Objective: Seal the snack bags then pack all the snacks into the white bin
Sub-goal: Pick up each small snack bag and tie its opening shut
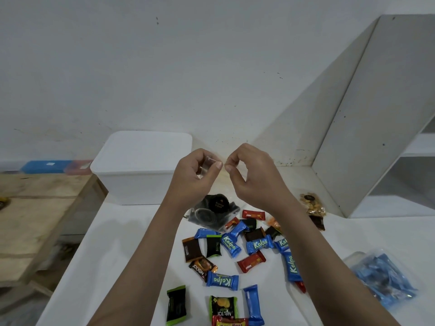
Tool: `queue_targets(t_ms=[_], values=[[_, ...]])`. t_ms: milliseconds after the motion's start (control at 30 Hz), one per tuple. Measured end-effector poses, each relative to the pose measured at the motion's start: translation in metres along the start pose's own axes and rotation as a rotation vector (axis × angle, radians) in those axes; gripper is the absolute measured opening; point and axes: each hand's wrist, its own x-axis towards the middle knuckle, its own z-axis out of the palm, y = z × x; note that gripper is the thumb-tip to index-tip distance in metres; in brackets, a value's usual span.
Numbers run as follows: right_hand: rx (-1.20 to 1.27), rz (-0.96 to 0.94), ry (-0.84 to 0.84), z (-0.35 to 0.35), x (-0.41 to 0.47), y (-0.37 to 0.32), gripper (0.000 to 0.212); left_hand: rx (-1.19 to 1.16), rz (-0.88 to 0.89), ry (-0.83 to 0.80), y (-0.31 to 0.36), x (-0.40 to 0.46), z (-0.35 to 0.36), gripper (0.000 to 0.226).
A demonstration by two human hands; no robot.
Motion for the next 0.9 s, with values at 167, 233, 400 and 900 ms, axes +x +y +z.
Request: queue_targets(t_ms=[167, 233, 400, 900], values=[[0.051, 0.035, 0.023, -0.003, -0.001, 0.005, 0.011, -0.216, -0.021, -0.024, -0.001, 0.0, -0.008, 0.01], [0.052, 0.045, 0.019, -0.005, -0.001, 0.007, 0.007, -0.235, 0.003, -0.023, -0.001, -0.001, -0.008, 0.011], [0.112, 0.14, -0.059, -0.012, -0.005, 0.011, 0.009, -0.293, 0.032, 0.036, -0.004, -0.002, -0.012, 0.011], [0.19, 0.117, -0.029, -0.001, -0.014, 0.003, 0.006, -0.266, -0.086, -0.184, -0.002, 0.002, -0.013, 0.005]])
